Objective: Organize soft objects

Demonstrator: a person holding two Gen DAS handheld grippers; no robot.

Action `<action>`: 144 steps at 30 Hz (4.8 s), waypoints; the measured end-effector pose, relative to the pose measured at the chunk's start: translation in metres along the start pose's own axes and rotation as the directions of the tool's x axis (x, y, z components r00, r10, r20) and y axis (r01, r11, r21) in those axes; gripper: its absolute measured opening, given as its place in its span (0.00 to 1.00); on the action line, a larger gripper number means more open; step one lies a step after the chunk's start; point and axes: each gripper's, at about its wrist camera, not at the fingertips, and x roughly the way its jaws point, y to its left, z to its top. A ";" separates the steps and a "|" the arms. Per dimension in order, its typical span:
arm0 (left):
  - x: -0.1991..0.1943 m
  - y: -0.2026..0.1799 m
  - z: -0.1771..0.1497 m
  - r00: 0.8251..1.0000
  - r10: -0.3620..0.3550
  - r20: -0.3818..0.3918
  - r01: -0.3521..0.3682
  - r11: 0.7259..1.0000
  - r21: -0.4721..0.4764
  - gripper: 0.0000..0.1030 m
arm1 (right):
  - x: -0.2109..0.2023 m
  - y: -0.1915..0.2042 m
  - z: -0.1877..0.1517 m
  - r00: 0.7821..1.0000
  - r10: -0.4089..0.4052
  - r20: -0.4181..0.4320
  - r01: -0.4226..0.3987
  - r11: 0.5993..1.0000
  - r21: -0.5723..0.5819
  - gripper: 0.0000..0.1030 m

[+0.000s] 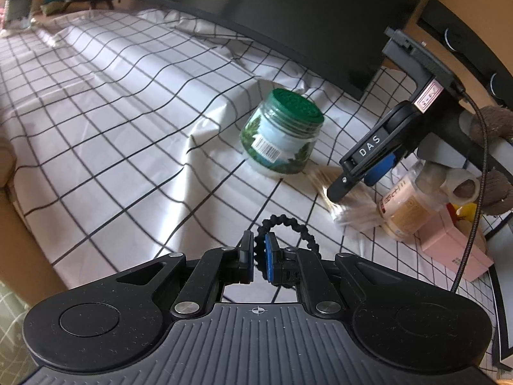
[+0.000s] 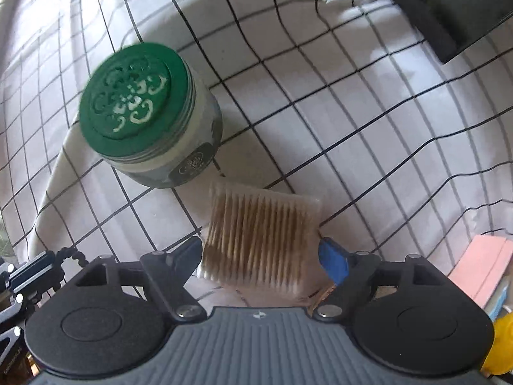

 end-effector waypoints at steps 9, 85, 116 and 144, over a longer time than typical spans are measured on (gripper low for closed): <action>0.002 0.005 -0.002 1.000 0.005 -0.008 -0.005 1.000 -0.022 0.09 | 0.020 0.001 0.006 0.999 0.005 -0.031 -0.005 1.000 0.027 0.81; 0.087 -0.313 0.042 0.913 -0.250 -0.323 0.394 0.748 0.534 0.16 | -0.044 -0.252 -0.207 0.815 -0.248 0.524 -0.215 0.711 0.670 0.69; 0.053 -0.226 -0.094 0.993 -0.099 -0.066 0.119 0.815 0.567 0.16 | 0.035 -0.106 -0.398 0.804 -0.363 0.471 -0.012 0.781 0.624 1.00; 0.054 -0.263 -0.125 0.996 0.011 0.090 -0.051 0.886 0.461 0.43 | 0.048 -0.123 -0.416 0.664 -0.443 0.602 -0.012 0.799 0.601 1.00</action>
